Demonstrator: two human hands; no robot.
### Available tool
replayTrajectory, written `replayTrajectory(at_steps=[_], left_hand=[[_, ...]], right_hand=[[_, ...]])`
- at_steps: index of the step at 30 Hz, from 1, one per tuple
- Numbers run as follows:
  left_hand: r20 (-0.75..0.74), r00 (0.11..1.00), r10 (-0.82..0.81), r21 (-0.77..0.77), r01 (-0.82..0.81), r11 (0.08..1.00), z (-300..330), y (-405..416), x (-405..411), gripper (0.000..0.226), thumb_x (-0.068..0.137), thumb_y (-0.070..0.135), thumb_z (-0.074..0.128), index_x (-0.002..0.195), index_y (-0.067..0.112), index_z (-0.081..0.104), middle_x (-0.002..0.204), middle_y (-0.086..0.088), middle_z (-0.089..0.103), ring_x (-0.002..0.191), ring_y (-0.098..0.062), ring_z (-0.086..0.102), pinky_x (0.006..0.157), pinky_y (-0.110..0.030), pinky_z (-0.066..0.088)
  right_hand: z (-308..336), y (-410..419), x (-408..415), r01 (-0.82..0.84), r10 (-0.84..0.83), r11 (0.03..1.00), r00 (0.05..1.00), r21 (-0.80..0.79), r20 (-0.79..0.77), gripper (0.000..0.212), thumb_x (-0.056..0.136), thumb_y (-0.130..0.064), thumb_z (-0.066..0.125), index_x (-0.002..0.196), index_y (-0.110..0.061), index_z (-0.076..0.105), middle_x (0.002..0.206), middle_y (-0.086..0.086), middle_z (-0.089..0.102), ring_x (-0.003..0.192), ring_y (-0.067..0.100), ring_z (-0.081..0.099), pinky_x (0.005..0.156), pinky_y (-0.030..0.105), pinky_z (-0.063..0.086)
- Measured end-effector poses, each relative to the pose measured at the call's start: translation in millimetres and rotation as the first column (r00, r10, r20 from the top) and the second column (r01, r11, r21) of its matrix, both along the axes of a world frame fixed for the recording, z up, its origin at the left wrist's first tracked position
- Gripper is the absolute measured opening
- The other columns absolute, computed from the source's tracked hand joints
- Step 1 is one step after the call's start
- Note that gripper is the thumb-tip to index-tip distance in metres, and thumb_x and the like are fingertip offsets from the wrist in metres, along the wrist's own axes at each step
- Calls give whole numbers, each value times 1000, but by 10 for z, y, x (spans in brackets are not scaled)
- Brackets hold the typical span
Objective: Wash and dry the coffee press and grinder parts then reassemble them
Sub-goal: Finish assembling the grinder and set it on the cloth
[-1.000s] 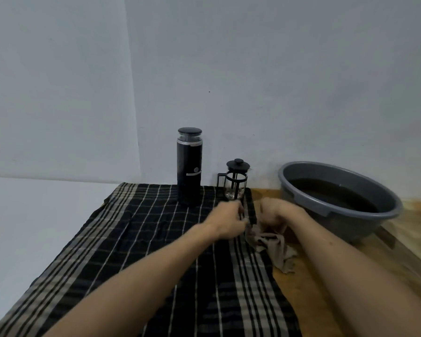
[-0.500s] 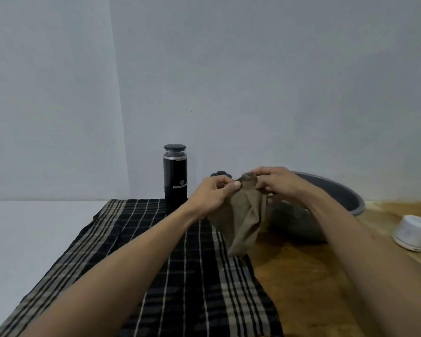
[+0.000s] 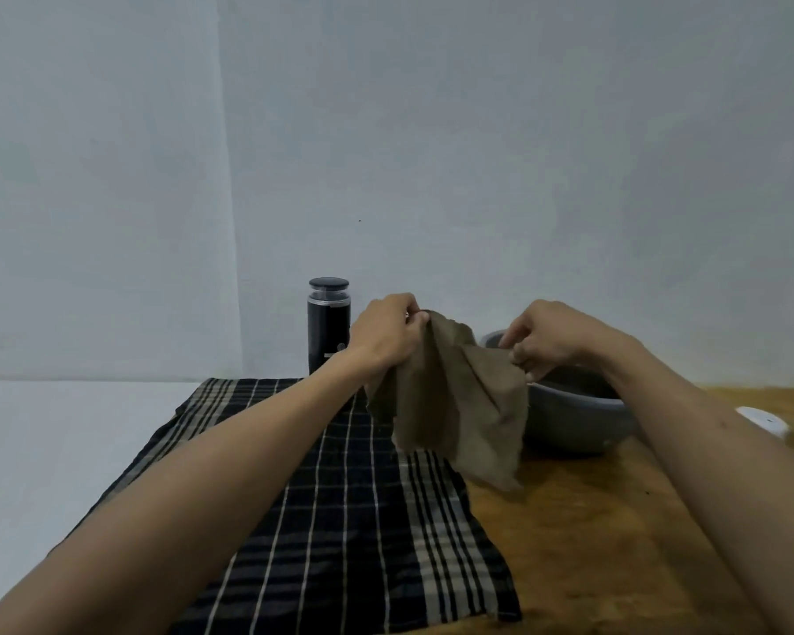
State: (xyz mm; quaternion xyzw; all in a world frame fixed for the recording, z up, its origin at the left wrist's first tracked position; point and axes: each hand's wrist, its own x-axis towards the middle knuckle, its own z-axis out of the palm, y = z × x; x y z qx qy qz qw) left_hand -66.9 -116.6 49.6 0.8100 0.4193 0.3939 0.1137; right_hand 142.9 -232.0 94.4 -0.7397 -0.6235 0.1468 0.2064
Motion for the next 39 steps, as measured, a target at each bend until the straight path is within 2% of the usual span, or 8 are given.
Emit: replayTrajectory(at_steps=[7, 11, 17, 21, 24, 30, 33, 39], left_hand=[[-317, 932, 174, 62, -163, 985, 111, -11, -52, 22, 101, 27, 52, 97, 10, 66, 96, -10, 66, 87, -32, 62, 67, -37, 47], [-168, 985, 27, -327, -82, 941, 169, -53, 9, 19, 97, 17, 62, 84, 3, 58, 73, -9, 59, 58, -20, 53, 43, -24, 42], [255, 957, -138, -836, 289, 466, 32, -73, 97, 32, 101, 24, 55, 70, 17, 56, 58, 4, 44, 54, -9, 39, 55, -22, 45], [303, 934, -192, -875, 352, 331, -74, 0, -64, 16, 93, 6, 56, 81, 15, 61, 80, -2, 54, 74, -15, 54, 70, -27, 52], [314, 925, -213, -830, 376, 412, -48, -23, -115, 11, 95, 3, 59, 89, 7, 67, 91, -11, 68, 81, -20, 65, 72, -32, 57], [48, 902, -430, -590, 373, 716, 149, -37, -64, 15, 92, 15, 71, 96, 25, 81, 103, -11, 77, 98, -27, 72, 85, -38, 60], [-121, 880, -459, -444, 366, 818, 228, -86, -17, 16, 94, 25, 72, 109, 29, 76, 99, -2, 77, 92, -17, 71, 79, -31, 58], [-410, 804, -431, -269, 345, 899, 163, -160, 158, 16, 87, 17, 78, 103, 15, 76, 90, 6, 73, 87, -16, 68, 78, -32, 56]], right_hand=[[-14, -6, 8, 126, -55, 954, 965, 271, -255, 10, 91, -5, 71, 93, -9, 79, 88, 8, 79, 76, 17, 77, 69, 28, 64], [8, -25, -204, 2, 95, 956, 944, 294, -315, 8, 90, -10, 76, 95, -12, 81, 90, 6, 79, 85, 18, 76, 75, 31, 65], [-16, -69, -623, -317, 346, 937, 898, 145, -271, 21, 94, -5, 66, 108, -12, 80, 101, 7, 80, 94, 17, 77, 84, 31, 63], [-18, -88, -555, -397, 321, 918, 742, 0, -588, 29, 97, 6, 51, 119, -1, 68, 116, 17, 76, 111, 29, 73, 97, 45, 58], [-50, -57, -451, -243, 240, 967, 755, 80, -610, 21, 97, 5, 53, 116, -1, 61, 112, 21, 76, 101, 34, 76, 89, 47, 62], [-165, 42, -213, -213, 212, 976, 976, 44, 42, 57, 81, -26, 81, 133, -35, 59, 131, -12, 57, 115, 15, 60, 95, 37, 53], [-131, 16, -127, -163, 162, 985, 986, 56, 33, 12, 86, -33, 80, 94, -24, 77, 88, -5, 76, 86, 15, 69, 72, 26, 52], [-67, -113, 219, -97, 100, 989, 995, -112, 16, 13, 84, -28, 84, 91, -18, 81, 89, -1, 80, 86, 15, 74, 74, 25, 61]])
